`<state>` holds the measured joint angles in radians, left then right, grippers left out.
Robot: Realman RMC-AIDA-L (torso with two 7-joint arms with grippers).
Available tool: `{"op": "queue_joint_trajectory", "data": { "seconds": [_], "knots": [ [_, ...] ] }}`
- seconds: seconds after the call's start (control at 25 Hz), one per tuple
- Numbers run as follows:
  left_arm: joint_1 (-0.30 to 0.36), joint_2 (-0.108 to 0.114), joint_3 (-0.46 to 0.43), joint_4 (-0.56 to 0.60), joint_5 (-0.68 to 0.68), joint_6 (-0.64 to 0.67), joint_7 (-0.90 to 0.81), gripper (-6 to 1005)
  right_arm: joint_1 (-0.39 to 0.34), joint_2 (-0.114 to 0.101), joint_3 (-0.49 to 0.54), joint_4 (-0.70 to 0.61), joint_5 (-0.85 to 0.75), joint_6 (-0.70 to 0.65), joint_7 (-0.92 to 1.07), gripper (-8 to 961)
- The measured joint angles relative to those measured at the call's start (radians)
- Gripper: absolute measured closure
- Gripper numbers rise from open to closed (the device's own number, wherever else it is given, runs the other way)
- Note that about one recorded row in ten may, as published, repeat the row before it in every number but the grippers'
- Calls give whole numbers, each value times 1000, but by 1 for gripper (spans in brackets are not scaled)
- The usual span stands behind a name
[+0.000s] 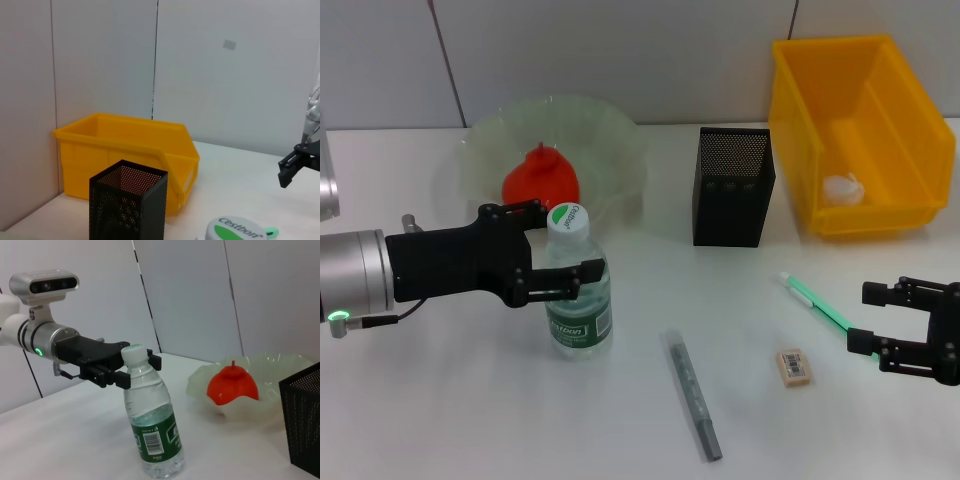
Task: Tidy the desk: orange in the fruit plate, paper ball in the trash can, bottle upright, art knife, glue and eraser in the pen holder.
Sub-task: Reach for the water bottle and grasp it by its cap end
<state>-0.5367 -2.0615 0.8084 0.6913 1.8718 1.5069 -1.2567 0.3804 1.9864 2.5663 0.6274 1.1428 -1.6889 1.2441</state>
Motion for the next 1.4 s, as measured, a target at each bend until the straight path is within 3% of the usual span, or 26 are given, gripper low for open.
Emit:
{"op": "queue_joint_trajectory", "data": {
  "seconds": [0.72,1.12,1.4],
  "knots": [
    [-4,3,-22,-32,-8,-6,-1,216,-1,0,0,0,0,0,0,228],
    [-5,1,-23,-32,-10,-3,-1,449,0,0,0,0,0,0,0,228],
    [-2,1,-23,-32,-45,4,-9,501,0,0,0,0,0,0,0,228]
  ]
}}
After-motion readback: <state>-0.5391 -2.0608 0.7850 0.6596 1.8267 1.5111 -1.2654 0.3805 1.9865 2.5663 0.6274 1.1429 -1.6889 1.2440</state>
